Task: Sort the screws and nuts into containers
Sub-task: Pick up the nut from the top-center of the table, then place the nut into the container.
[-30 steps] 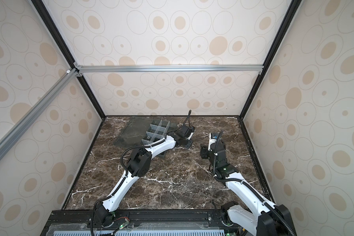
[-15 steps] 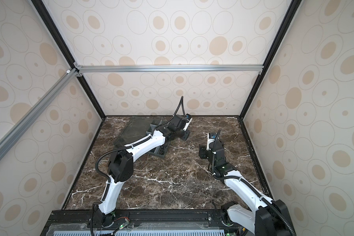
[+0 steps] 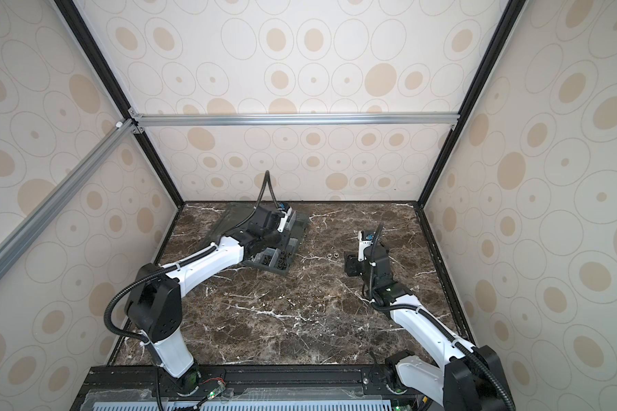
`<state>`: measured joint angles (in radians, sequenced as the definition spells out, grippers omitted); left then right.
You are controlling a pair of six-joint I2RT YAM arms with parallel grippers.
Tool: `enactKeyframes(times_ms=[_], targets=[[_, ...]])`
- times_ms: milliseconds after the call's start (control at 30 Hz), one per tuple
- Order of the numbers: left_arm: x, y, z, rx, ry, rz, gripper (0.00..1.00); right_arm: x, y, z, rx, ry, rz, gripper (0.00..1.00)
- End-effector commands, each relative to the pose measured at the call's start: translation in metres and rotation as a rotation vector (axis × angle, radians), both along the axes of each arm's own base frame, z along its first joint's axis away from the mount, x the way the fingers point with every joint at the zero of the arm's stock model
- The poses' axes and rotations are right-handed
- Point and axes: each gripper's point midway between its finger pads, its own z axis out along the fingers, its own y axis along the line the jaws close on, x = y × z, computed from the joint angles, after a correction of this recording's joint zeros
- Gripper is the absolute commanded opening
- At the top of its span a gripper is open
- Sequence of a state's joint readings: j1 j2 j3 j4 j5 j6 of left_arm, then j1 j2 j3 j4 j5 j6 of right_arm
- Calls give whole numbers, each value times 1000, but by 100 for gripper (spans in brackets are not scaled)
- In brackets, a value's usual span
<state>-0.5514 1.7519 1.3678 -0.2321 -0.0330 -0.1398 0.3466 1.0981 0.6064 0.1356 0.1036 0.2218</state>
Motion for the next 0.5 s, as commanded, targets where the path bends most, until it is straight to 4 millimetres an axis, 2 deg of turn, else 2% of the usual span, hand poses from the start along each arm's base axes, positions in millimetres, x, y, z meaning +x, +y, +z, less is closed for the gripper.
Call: enactKeyframes(times_ms=[0,67,333,467], targets=[[12,30,7,-19,-33,75,24,7,5,7,7,-9,17,65],[18,46,-5,4,-6,106,24,8,7,5,10,0,22,64],[43,86,-42,44,34,195,23,14,13,-2,23,23,39,64],[54,91,-54,70,53,211,24,15,14,-1,22,25,42,64]])
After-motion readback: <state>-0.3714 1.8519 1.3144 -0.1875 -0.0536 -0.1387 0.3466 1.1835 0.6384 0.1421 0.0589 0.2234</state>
